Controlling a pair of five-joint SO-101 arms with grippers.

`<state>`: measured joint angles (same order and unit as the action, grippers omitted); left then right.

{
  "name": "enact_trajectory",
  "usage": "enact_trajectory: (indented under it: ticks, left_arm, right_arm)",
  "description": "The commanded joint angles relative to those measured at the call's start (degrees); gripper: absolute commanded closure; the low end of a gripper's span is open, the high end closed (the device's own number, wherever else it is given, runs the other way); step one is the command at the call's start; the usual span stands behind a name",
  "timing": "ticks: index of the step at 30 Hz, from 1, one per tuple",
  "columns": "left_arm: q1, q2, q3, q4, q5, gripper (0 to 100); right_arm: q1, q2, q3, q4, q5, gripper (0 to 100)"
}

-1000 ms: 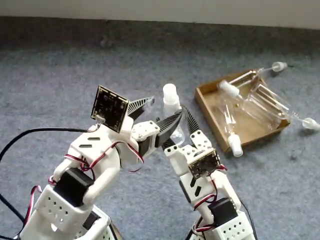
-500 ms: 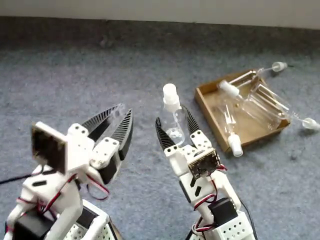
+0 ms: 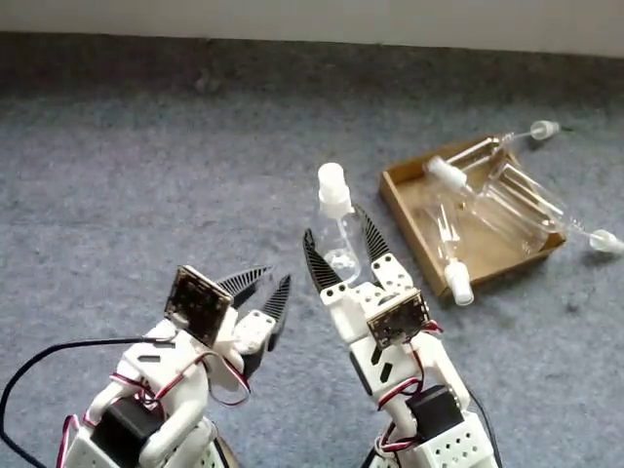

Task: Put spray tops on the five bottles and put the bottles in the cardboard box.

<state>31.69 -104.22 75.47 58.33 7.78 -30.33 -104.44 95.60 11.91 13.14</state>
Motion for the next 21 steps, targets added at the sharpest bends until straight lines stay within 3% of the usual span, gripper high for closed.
enact_trajectory:
  ticks: [1,6,11,15,21]
  left_arm:
    - [6.73,-0.75,2.07,2.29,-4.13,97]
    - [9.27,-0.75,6.11,0.7,-4.13,97]
    - [9.19,-0.75,12.26,-11.43,-3.69,97]
    - [9.45,-0.75,16.66,-20.75,4.57,97]
    - [9.54,-0.75,19.91,-27.25,8.62,97]
  right_arm:
    - [0.13,-0.31,2.95,0.22,-0.26,94.3]
    - [0.04,-0.31,2.24,0.22,-1.32,94.3]
    - [-0.13,-0.31,-1.19,0.31,-5.63,94.3]
    - [-0.31,-0.31,-1.8,0.13,-5.89,94.3]
    - [-1.63,-0.31,-1.89,-0.22,-9.76,94.3]
